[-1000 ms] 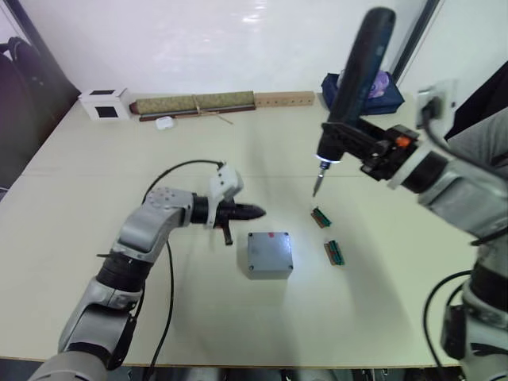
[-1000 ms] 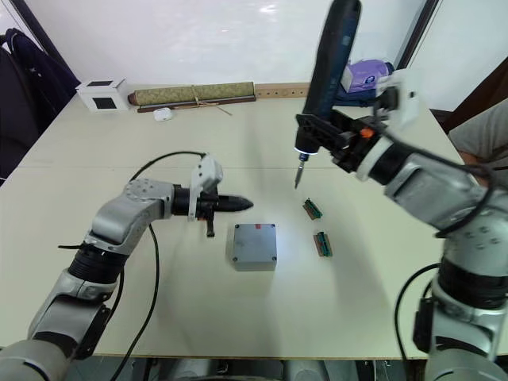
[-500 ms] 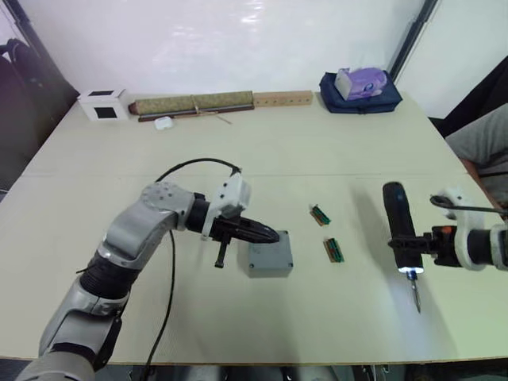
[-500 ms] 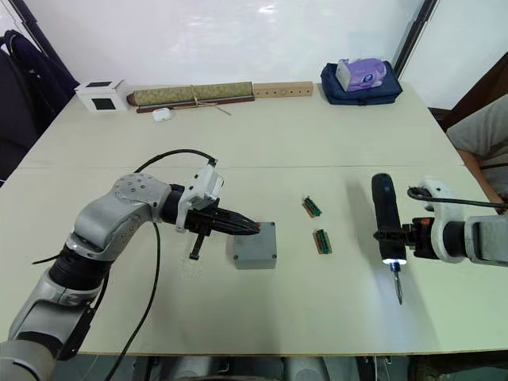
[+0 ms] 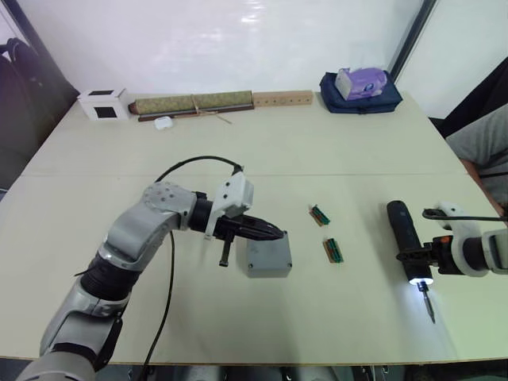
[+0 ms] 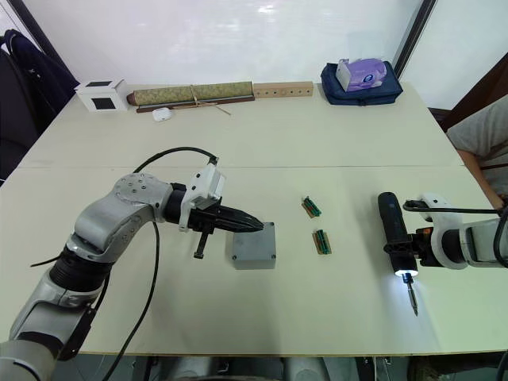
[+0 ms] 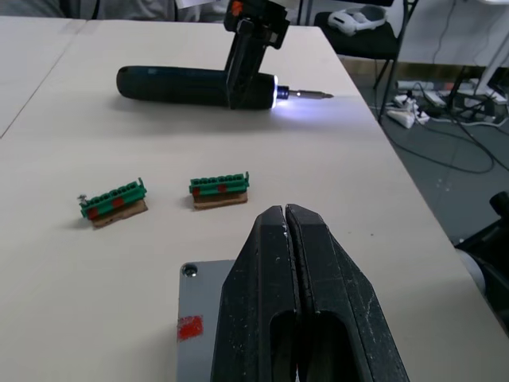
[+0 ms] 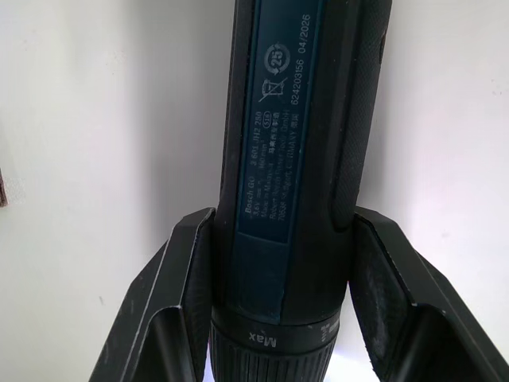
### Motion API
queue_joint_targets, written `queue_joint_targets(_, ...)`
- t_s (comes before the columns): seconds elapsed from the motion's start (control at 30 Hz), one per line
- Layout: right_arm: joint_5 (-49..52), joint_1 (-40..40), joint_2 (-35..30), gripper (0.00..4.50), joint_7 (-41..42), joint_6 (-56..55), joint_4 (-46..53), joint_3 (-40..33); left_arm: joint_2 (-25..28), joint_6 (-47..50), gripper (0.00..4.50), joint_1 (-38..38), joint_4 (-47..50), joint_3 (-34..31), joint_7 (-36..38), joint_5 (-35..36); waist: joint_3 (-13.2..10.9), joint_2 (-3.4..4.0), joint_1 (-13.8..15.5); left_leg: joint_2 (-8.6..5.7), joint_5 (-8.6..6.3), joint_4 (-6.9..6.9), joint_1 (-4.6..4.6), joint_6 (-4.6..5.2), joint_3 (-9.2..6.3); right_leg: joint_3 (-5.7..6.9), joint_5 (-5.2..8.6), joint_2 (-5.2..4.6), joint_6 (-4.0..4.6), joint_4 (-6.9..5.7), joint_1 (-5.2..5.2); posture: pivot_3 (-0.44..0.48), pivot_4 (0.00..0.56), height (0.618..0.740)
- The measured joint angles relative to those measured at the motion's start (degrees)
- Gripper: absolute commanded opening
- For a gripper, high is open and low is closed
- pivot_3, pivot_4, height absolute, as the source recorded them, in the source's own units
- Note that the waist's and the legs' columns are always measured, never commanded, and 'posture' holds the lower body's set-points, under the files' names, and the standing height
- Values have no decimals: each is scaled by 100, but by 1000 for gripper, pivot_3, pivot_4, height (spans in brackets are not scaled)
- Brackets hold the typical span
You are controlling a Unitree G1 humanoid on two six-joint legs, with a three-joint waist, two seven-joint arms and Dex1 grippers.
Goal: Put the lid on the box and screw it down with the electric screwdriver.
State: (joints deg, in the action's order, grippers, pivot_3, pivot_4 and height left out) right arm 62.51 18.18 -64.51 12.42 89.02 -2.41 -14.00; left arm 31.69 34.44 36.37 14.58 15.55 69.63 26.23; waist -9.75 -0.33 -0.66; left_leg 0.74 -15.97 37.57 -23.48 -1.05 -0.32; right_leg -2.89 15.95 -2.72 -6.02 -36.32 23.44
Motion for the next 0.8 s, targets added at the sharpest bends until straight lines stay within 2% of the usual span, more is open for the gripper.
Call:
queue_joint_targets(0.1, -243, 146, 88, 4317, 97, 2, 13, -38, 6, 5, 0, 0, -29, -2, -43, -4, 0, 0, -1, 0, 0, 10, 0, 0, -1, 0, 0, 1, 0, -6, -1, 0, 150, 740)
queue_joint_targets(0.13, -348, 179, 86, 4443, 118, -17, 44, -38, 8, 5, 0, 0, -57, -4, -85, -14, 0, 0, -2, 0, 0, 11, 0, 1, -1, 0, 0, 1, 0, -8, -1, 0, 150, 740)
queue_joint_targets(0.27, -607, 353, -38, 4443, 381, -73, 408, -74, 108, 7, 0, 15, -268, -100, -131, -33, 0, 1, -11, 2, -1, 15, 0, 1, -3, 0, 0, 4, 0, -13, 0, 0, 150, 740)
queue_joint_targets(0.4, -871, 686, -571, 4443, 993, -560, 935, -38, 336, -4, 0, 62, -653, -352, -167, -74, -4, 8, -21, 3, -1, 22, 0, 1, -1, 0, 0, 3, 0, -19, 3, 0, 150, 740)
queue_joint_targets(0.47, -940, 1146, -460, 4443, 1255, -1033, 1173, -114, 435, -12, 0, 144, -871, -458, -203, -103, -5, 6, -41, 6, -2, 27, 0, 1, -1, 0, 0, 7, 0, -20, 2, 0, 150, 740)
queue_joint_targets(0.53, -857, 1370, -73, 4443, 1558, -1536, 1659, -255, 487, -10, 0, 179, -998, -536, -222, -138, -4, 4, -34, 10, -2, 29, 1, 2, -4, 2, 0, 12, 0, -24, 1, 0, 150, 740)
queue_joint_targets(0.6, -564, 1070, 293, 4443, 2046, -1959, 2618, -157, 608, 43, 0, 87, -1040, -544, -219, -145, -4, 3, -17, 14, -7, 30, 0, 11, -12, 7, 3, 15, 4, -31, 0, 0, 150, 740)
queue_joint_targets(0.67, -499, 517, 491, 4443, 2370, -2231, 3483, 269, 706, 60, 0, -117, -1043, -528, -223, -207, -5, 1, 24, 14, -8, 32, -6, 11, -18, 13, 5, 7, 6, -32, 1, 0, 150, 740)
queue_joint_targets(0.8, -649, -44, 791, 4443, 2462, -2487, 4189, 983, 903, 106, 0, -547, -1008, -406, -188, -339, -9, -4, 9, -4, -7, 63, -13, 10, -4, 3, 3, -28, 2, -63, 8, 0, 150, 740)
